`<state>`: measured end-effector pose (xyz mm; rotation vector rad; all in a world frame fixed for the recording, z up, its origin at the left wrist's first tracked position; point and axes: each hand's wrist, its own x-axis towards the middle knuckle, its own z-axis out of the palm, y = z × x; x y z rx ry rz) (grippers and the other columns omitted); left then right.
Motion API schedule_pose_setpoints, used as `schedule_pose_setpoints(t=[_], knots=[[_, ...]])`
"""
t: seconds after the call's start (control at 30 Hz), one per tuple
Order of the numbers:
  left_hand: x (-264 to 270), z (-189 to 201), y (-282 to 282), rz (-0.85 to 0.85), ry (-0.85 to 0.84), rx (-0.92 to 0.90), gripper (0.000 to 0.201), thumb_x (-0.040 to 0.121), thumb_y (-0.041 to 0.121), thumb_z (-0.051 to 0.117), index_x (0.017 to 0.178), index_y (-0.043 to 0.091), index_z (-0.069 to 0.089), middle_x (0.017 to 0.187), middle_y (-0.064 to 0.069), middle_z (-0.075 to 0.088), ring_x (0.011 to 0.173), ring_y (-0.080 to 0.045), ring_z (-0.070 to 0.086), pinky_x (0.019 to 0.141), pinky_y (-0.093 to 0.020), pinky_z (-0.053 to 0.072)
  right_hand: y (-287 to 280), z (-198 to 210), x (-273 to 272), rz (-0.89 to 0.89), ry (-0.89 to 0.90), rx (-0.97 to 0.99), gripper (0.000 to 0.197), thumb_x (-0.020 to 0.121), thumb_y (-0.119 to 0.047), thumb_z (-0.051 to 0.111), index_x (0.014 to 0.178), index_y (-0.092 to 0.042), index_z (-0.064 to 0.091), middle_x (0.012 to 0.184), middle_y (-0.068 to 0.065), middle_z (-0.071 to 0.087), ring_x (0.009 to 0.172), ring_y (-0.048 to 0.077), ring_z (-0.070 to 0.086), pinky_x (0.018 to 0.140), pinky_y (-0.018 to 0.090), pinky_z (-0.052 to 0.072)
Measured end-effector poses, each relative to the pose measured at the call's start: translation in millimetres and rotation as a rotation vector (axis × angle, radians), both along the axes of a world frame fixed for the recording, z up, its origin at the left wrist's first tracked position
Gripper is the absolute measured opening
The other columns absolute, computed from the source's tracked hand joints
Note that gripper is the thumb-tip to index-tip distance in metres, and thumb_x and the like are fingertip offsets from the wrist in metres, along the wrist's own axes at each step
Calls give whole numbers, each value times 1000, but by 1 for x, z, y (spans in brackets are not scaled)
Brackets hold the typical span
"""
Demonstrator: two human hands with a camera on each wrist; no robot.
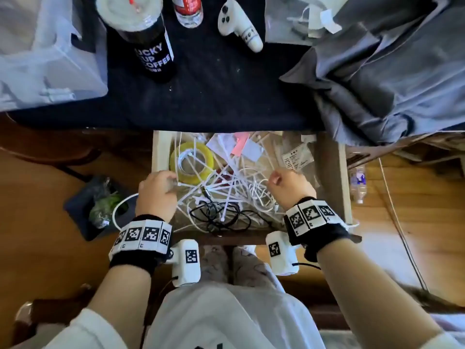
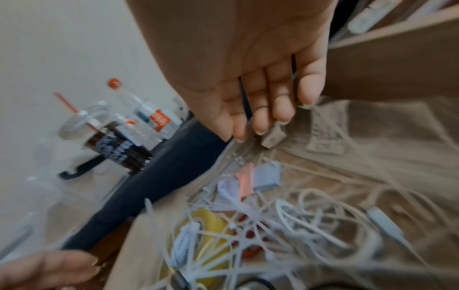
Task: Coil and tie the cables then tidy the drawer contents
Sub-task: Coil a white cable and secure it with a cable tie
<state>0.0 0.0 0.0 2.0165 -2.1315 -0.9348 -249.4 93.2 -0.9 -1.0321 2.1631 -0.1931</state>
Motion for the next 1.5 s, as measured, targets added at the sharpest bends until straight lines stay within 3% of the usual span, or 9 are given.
schedule_pose_setpoints(t=[0.23, 0.37, 0.57, 0.77, 0.9, 1.03, 1.2, 1.33, 1.5], knots=[[53, -32, -14, 50, -221, 93, 69, 83, 4, 58, 145, 24, 35, 154, -6, 25, 140, -33, 23, 112, -48, 24, 46, -26, -9, -154, 114, 364, 32, 89, -30, 48, 120, -23, 51, 130, 7, 49, 124, 27, 42, 105, 41, 23], [80, -48, -23, 31, -314, 177, 70, 85, 4, 56, 147, 23, 30, 153, -9, 29, 139, -34, 26, 111, -51, 26, 67, -24, -2, -172, 181, 530, 28, 88, -30, 48, 111, -19, 59, 118, 10, 60, 120, 27, 48, 109, 42, 13], [81, -39, -9, -98, -322, 270, 19, 97, 35, 43, 90, 20, 54, 98, -11, 62, 95, -34, 56, 93, -46, 43, 61, -23, 26, -229, 224, 371, 16, 91, -23, 48, 94, -24, 64, 102, 9, 68, 102, 26, 59, 97, 36, 24], [40, 14, -7, -136, 247, 328, 29, 101, 20, 38, 77, 20, 55, 73, -3, 57, 73, -21, 57, 73, -34, 46, 2, 4, 73, -183, -45, -52, 21, 92, -29, 52, 95, -16, 68, 88, 6, 66, 84, 24, 59, 77, 28, 42], [11, 42, -11, -123, 540, 595, 20, 100, 13, 40, 94, 21, 57, 93, 2, 62, 94, -13, 59, 84, -35, 49, -29, 38, 96, -9, -212, -268, 24, 93, -27, 54, 96, -9, 70, 77, -2, 62, 76, 14, 53, 66, 24, 38], [-8, 58, -19, -351, 642, 485, 32, 95, 0, 47, 123, 16, 50, 113, 3, 57, 105, -6, 54, 85, -15, 44, -40, 62, 97, 60, -325, -361, 17, 90, -20, 58, 99, -10, 70, 67, -11, 53, 62, 3, 46, 65, 22, 38], [-21, 58, -31, -537, 442, 331, 11, 94, 18, 52, 85, 20, 58, 86, -6, 60, 89, -35, 59, 87, -42, 47, -47, 77, 81, 162, -318, -363, 17, 86, -17, 64, 101, -12, 72, 78, 1, 60, 74, 11, 52, 72, 27, 42], [-24, 40, -37, -400, 331, 223, 29, 99, 13, 42, 73, 23, 50, 72, 2, 52, 68, -20, 48, 59, -28, 37, -37, 56, 47, 59, -214, -323, 15, 85, -17, 64, 99, -16, 71, 79, -7, 62, 80, 15, 58, 81, 31, 47], [-12, -8, -35, -73, 205, 299, 22, 99, 17, 36, 82, 12, 50, 98, -18, 60, 83, -29, 52, 77, -35, 43, 0, 6, -6, -182, -133, -141, 22, 85, -10, 60, 104, -17, 70, 90, -1, 61, 88, 14, 56, 78, 22, 40]])
